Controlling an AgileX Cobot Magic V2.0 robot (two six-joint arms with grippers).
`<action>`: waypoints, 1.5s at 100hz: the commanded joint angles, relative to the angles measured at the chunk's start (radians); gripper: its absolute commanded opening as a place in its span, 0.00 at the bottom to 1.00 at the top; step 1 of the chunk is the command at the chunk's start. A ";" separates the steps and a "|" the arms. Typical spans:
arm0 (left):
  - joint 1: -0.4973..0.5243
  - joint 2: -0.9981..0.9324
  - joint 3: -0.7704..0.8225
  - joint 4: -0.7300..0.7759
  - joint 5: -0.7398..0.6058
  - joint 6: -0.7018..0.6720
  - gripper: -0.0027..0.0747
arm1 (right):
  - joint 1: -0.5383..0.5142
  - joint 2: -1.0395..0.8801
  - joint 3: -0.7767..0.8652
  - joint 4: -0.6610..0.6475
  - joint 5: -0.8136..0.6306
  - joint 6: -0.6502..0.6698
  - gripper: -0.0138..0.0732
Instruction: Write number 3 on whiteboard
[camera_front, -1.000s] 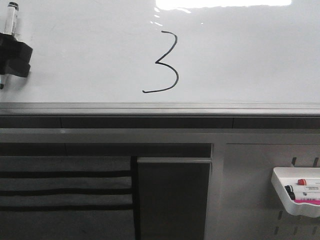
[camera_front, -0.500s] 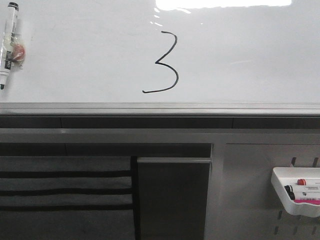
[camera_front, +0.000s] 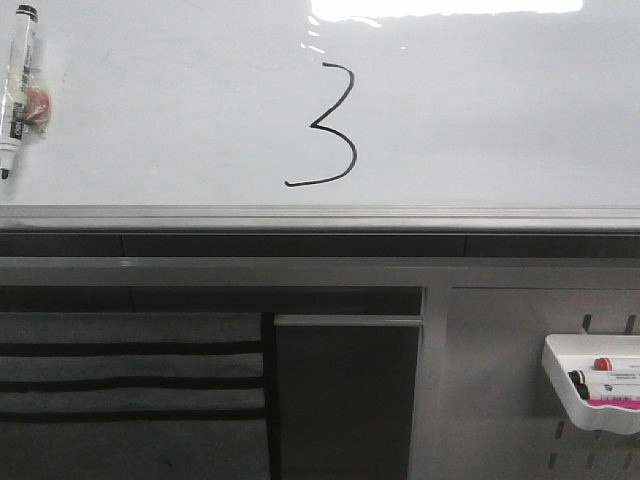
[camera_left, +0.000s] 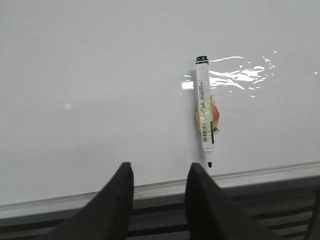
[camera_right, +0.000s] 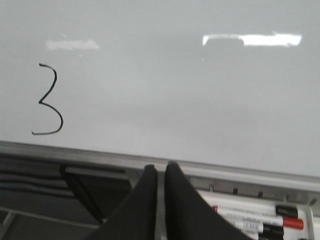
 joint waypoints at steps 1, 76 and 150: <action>-0.027 -0.031 0.035 -0.049 -0.198 -0.016 0.13 | -0.005 -0.060 0.035 0.004 -0.189 -0.058 0.08; -0.041 -0.085 0.137 -0.221 -0.339 -0.022 0.01 | -0.005 -0.128 0.208 0.003 -0.325 -0.076 0.08; -0.057 -0.545 0.526 0.150 -0.489 -0.357 0.01 | -0.005 -0.128 0.208 0.003 -0.325 -0.076 0.08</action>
